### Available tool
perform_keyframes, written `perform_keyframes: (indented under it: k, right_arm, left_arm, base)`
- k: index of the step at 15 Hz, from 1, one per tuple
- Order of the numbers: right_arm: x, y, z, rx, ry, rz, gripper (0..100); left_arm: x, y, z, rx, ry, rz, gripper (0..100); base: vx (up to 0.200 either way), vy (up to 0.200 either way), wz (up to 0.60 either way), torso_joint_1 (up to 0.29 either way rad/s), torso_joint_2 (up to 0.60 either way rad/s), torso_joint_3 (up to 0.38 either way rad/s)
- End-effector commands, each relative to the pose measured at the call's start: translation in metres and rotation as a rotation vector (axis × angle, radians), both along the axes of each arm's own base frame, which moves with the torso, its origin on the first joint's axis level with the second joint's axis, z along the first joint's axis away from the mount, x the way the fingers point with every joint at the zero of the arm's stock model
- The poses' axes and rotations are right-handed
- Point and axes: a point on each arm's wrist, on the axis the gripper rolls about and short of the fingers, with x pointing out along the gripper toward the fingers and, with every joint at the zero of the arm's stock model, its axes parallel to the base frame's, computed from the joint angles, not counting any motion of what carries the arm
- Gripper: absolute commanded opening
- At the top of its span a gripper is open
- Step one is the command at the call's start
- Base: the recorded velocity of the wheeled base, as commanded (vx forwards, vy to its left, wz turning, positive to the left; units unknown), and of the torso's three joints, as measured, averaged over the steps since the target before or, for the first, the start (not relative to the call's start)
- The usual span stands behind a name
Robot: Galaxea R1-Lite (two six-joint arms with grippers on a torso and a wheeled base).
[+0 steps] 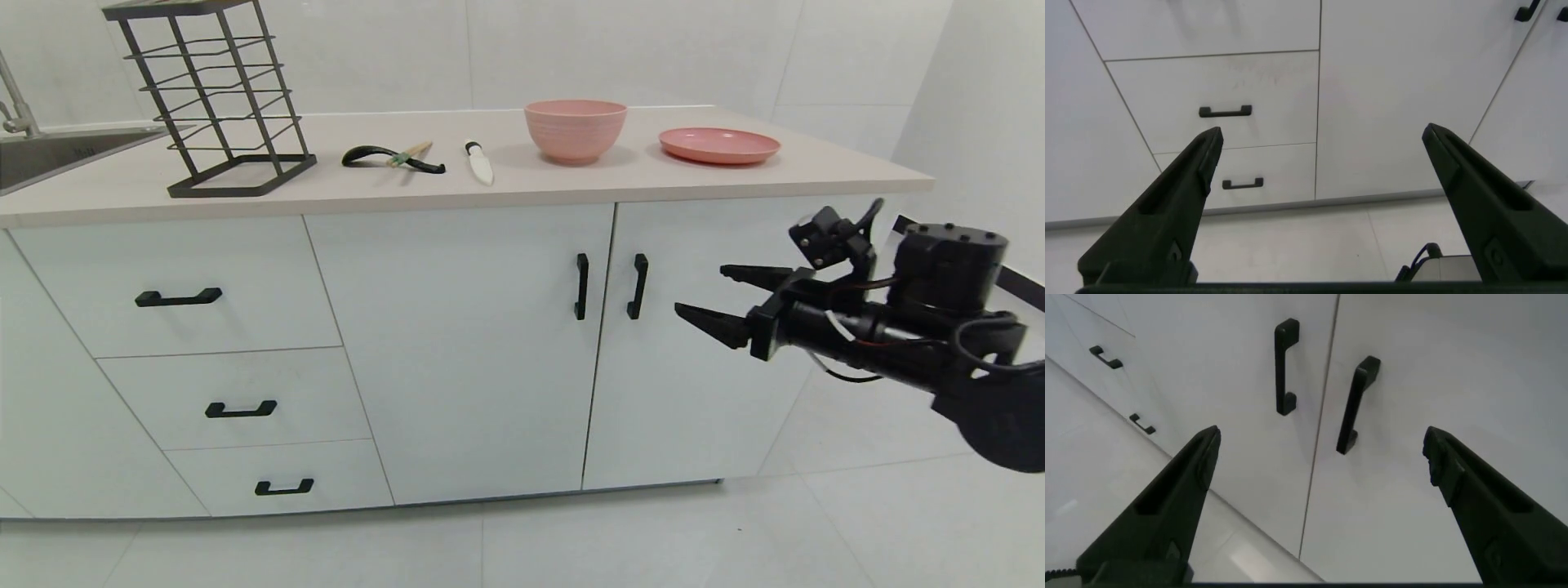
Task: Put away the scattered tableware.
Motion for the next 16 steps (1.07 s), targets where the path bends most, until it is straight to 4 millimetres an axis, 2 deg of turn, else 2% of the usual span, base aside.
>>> perform_keyframes:
  k: [1,4,10,12,15,16]
  right_arm:
    - [0.041,0.016,-0.031,0.004,0.015,0.058,100]
    - [0.049,0.019,-0.044,0.005,0.026,0.088,100]
    - [0.046,0.025,-0.058,0.003,-0.009,0.113,100]
    - [0.037,0.024,-0.063,0.003,-0.001,0.119,100]
    - [0.037,0.025,-0.061,0.004,-0.007,0.128,100]
    - [0.037,0.025,-0.061,0.005,-0.009,0.131,100]
  left_arm:
    - [0.0,0.0,0.0,0.0,0.002,0.0,100]
    - [0.0,0.0,0.0,0.008,-0.002,-0.008,100]
    - [0.0,0.0,0.005,0.022,-0.044,0.003,100]
    - [-0.004,0.0,0.027,0.004,-0.268,-0.003,100]
    - [-0.01,-0.003,0.047,-0.079,-0.266,-0.137,100]
    - [-0.008,-0.004,0.073,-0.082,-0.204,-0.244,100]
  base:
    - [0.0,0.0,0.0,0.0,0.0,0.0]
    - [0.0,0.0,0.0,0.0,0.0,0.0]
    - [0.0,0.0,0.0,0.0,0.0,0.0]
    - [0.0,0.0,0.0,0.0,0.0,0.0]
    - [0.0,0.0,0.0,0.0,0.0,0.0]
    - [0.0,0.0,0.0,0.0,0.0,0.0]
